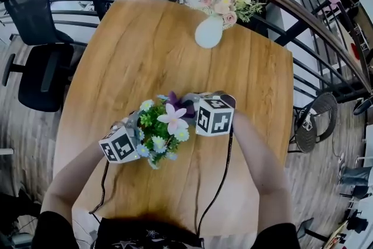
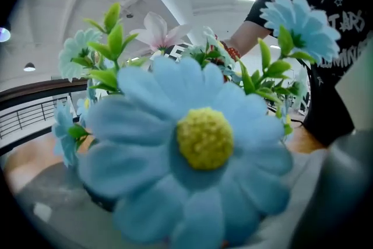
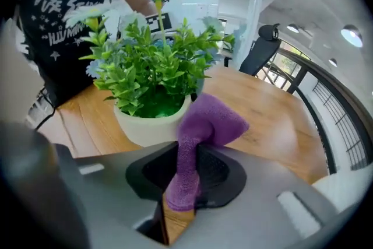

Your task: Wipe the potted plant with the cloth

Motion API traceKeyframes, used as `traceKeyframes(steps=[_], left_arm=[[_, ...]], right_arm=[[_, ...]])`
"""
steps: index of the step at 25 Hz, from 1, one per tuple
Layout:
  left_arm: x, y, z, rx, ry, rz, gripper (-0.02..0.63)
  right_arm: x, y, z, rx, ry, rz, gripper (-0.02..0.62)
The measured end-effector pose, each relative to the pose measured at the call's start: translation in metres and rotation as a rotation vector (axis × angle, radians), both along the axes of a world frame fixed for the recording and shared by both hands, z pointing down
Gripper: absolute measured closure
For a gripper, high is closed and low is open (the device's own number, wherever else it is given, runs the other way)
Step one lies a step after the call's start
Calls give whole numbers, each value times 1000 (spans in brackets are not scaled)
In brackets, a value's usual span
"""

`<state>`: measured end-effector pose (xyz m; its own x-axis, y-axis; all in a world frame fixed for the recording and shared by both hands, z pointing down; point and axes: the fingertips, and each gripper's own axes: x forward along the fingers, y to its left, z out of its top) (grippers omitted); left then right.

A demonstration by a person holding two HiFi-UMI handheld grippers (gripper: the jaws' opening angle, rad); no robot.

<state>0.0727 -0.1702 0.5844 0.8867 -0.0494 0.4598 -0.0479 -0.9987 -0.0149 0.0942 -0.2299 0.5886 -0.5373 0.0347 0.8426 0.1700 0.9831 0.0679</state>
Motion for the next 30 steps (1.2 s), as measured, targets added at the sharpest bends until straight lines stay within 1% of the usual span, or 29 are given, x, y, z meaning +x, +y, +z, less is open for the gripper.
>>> traceKeyframes(steps=[2, 5, 7, 9, 13, 16, 18, 23, 26, 30], left_arm=[[0, 0, 0, -4, -1, 11, 23], [-1, 1, 1, -14, -3, 20, 23], [-2, -1, 2, -19, -3, 23, 21], [-2, -2, 2, -26, -3, 21, 21], [-2, -1, 5, -37, 0, 3, 21], [-2, -1, 5, -38, 5, -9, 21], [1, -3, -1, -21, 12, -7, 20], [4, -4, -4, -16, 22, -34, 20], [3, -5, -4, -17, 16, -55, 20], [5, -6, -3, -20, 16, -78, 20]], right_arm=[[-1, 0, 2, 29, 22, -45, 515], [-1, 2, 1, 65, 42, -87, 515], [-1, 2, 1, 104, 56, -105, 517], [0, 4, 2, 123, 59, -99, 517], [7, 15, 2, 70, 10, -9, 517], [12, 26, 2, 33, -45, 81, 517], [16, 35, 2, 16, -85, 146, 517], [23, 59, 2, -6, -167, 307, 517], [23, 74, 0, -17, -197, 368, 517], [25, 94, -5, -40, -229, 425, 515]])
